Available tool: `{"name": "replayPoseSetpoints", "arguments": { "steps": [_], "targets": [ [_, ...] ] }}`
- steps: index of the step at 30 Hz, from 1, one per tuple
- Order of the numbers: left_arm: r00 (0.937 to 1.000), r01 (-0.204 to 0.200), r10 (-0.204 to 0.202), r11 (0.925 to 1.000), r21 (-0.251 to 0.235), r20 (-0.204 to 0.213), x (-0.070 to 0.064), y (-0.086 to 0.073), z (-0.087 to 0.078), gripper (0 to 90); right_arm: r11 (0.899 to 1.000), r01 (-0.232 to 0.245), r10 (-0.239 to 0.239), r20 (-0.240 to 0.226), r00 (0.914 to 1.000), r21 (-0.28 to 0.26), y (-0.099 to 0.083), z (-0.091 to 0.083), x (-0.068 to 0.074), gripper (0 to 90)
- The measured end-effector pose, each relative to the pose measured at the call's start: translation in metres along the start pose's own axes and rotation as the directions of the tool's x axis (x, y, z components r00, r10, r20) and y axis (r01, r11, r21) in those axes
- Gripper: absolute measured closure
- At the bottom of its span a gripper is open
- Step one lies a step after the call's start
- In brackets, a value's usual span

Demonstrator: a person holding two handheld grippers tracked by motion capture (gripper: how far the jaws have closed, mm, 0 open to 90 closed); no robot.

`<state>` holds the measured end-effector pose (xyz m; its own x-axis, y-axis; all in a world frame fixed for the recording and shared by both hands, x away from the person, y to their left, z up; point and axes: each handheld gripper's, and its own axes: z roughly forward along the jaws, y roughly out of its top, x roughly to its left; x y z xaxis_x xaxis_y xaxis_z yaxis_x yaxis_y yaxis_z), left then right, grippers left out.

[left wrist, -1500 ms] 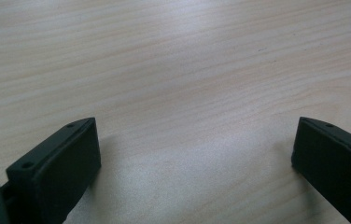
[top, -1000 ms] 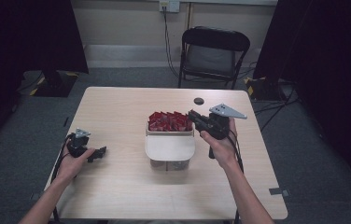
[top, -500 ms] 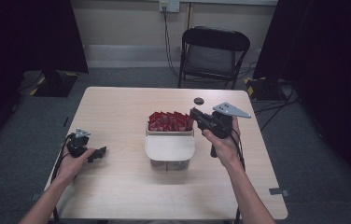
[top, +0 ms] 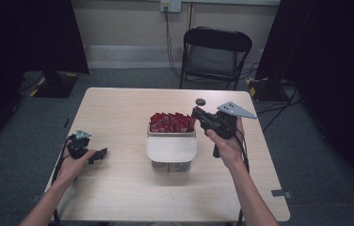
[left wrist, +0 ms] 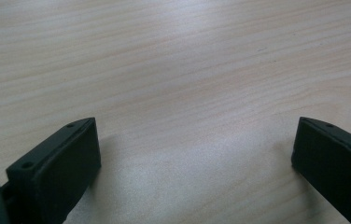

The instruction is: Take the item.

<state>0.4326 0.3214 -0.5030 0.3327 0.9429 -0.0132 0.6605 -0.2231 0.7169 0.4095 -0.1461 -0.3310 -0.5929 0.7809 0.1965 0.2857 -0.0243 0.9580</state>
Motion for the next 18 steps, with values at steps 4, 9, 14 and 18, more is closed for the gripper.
{"name": "replayPoseSetpoints", "arguments": {
  "steps": [4,9,14,18],
  "targets": [
    [1.0,0.0,0.0,1.0,0.0,0.0,0.0,0.0,0.0,0.6,1.0,-0.001,0.001,-0.004,1.0,-0.008,0.0018,-0.0013,0.0005,85.4],
    [1.0,0.0,0.0,1.0,0.0,0.0,0.0,0.0,0.0,0.6,1.0,-0.003,0.003,-0.006,1.0,-0.015,0.0038,-0.0031,0.0001,85.4],
    [1.0,0.0,0.0,1.0,0.0,0.0,0.0,0.0,0.0,0.6,1.0,-0.005,0.005,-0.007,1.0,-0.025,0.0062,-0.0053,0.0003,85.4],
    [1.0,-0.003,0.003,1.0,0.002,0.0,0.0002,0.0,-0.0002,0.7,0.999,-0.006,0.006,-0.008,1.0,-0.032,0.0076,-0.0073,-0.0003,85.4]
  ]
}}
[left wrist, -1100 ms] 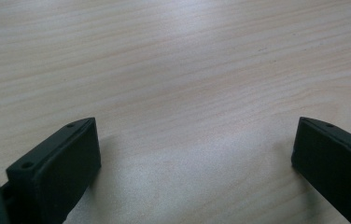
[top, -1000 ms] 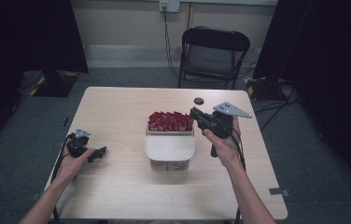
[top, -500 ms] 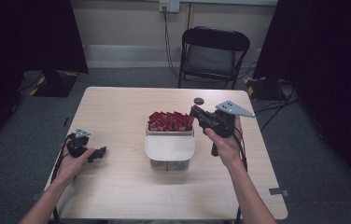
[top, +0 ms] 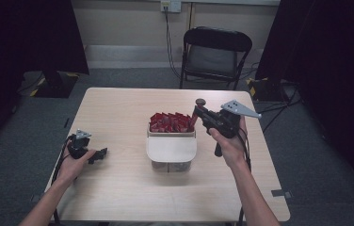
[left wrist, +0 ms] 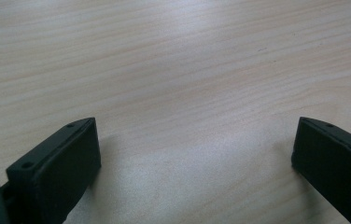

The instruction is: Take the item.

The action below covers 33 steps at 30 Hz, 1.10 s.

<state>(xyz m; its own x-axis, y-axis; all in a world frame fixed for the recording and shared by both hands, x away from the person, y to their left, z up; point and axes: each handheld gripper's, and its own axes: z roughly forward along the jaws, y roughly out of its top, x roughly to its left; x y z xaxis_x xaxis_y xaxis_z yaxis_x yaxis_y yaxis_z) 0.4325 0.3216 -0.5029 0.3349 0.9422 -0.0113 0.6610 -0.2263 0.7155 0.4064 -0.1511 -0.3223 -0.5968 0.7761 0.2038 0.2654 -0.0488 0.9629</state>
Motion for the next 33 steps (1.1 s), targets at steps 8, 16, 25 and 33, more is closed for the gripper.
{"name": "replayPoseSetpoints", "arguments": {
  "steps": [8,16,25,33],
  "targets": [
    [1.0,0.003,-0.003,1.0,-0.002,0.0,0.0,0.0,0.0,0.6,1.0,0.0,0.0,-0.007,1.0,-0.012,0.003,-0.002,0.001,85.4],
    [1.0,0.001,-0.001,1.0,0.0,0.0,0.0,0.0,0.0,0.7,1.0,0.005,-0.005,-0.009,0.9999,-0.03,0.007,-0.006,0.002,85.4],
    [1.0,0.001,-0.001,1.0,0.0,0.0,0.0,0.0,0.0,0.6,0.999,0.002,-0.002,0.0,1.0,-0.047,0.011,-0.01,-0.001,85.4],
    [1.0,0.001,-0.001,1.0,0.0,0.0,0.0,0.0,0.0,0.7,0.998,-0.008,0.009,0.02,0.9998,-0.059,0.013,-0.015,-0.01,85.4]
  ]
}}
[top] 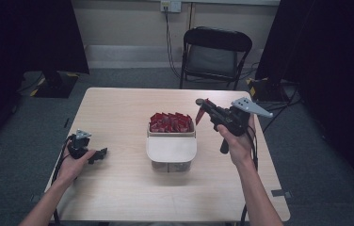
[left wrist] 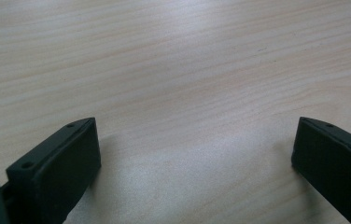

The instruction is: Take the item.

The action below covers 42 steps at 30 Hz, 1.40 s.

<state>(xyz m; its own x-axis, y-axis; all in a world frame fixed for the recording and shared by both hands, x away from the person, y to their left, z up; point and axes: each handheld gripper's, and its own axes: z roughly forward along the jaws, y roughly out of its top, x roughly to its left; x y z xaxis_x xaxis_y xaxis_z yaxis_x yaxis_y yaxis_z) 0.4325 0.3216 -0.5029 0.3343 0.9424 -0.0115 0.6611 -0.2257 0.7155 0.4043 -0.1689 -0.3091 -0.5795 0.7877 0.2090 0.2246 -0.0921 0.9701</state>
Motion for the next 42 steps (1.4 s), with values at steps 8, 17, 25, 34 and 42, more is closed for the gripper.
{"name": "replayPoseSetpoints", "arguments": {
  "steps": [8,17,25,34,42],
  "targets": [
    [1.0,0.002,-0.002,1.0,-0.002,0.0,0.0,0.0,0.0,0.6,1.0,-0.008,0.008,0.032,0.9995,-0.001,-0.001,-0.002,-0.011,85.4],
    [1.0,0.003,-0.003,1.0,-0.002,0.0,0.0,0.0,0.0,0.6,0.999,-0.026,0.023,0.071,0.9972,0.043,-0.012,0.004,-0.028,85.4],
    [1.0,0.002,-0.002,1.0,-0.002,0.0,0.0,0.0,0.0,0.6,0.995,-0.027,0.019,0.083,0.9964,0.093,-0.023,0.017,-0.034,85.4],
    [1.0,0.0,0.0,1.0,0.0,0.0,0.0,0.0,0.0,0.7,0.983,-0.034,0.013,0.116,0.9932,0.183,-0.048,0.031,-0.048,85.4],
    [1.0,0.003,-0.003,1.0,-0.002,0.0,0.0,0.0,0.0,0.6,0.968,-0.052,0.019,0.136,0.9906,0.247,-0.068,0.04,-0.056,85.4]
  ]
}}
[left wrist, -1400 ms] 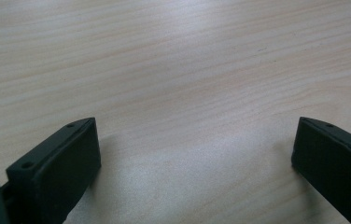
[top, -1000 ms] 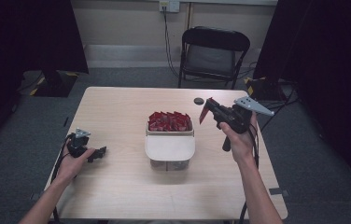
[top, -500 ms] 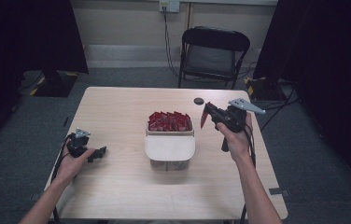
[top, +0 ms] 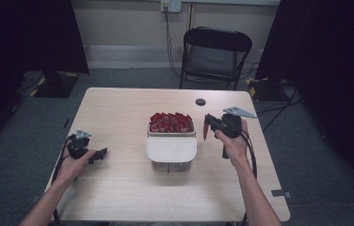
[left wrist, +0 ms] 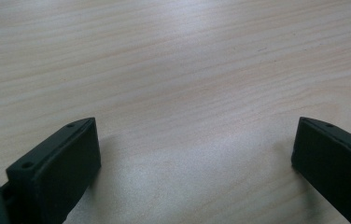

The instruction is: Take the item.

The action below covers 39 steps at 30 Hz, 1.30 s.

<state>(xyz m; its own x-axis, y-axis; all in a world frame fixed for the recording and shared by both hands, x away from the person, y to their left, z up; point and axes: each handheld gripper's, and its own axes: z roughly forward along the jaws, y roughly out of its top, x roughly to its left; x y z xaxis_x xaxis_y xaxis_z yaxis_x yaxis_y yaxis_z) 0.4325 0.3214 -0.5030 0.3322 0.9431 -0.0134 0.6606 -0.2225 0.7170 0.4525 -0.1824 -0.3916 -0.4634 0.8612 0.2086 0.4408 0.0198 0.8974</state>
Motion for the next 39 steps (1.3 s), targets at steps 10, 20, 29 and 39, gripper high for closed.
{"name": "replayPoseSetpoints", "arguments": {
  "steps": [10,20,29,39],
  "targets": [
    [1.0,-0.003,0.003,1.0,0.002,0.001,0.0,0.0,0.0,0.7,1.0,-0.001,0.0,0.011,0.9999,0.027,-0.013,0.009,-0.004,85.3],
    [1.0,-0.003,0.003,1.0,0.002,0.001,0.0,0.0,0.0,0.6,0.999,-0.002,0.001,0.022,0.9998,0.042,-0.015,0.008,-0.007,85.1],
    [1.0,0.0,0.0,1.0,0.0,0.0,0.0,0.0,0.0,0.6,0.997,0.021,-0.022,0.015,0.9996,0.078,-0.021,-0.006,-0.011,84.9],
    [1.0,-0.001,0.001,1.0,0.0,0.0,0.0,0.0,0.0,0.7,0.992,0.072,-0.072,0.001,0.9974,0.107,-0.028,-0.017,-0.005,84.8]
  ]
}}
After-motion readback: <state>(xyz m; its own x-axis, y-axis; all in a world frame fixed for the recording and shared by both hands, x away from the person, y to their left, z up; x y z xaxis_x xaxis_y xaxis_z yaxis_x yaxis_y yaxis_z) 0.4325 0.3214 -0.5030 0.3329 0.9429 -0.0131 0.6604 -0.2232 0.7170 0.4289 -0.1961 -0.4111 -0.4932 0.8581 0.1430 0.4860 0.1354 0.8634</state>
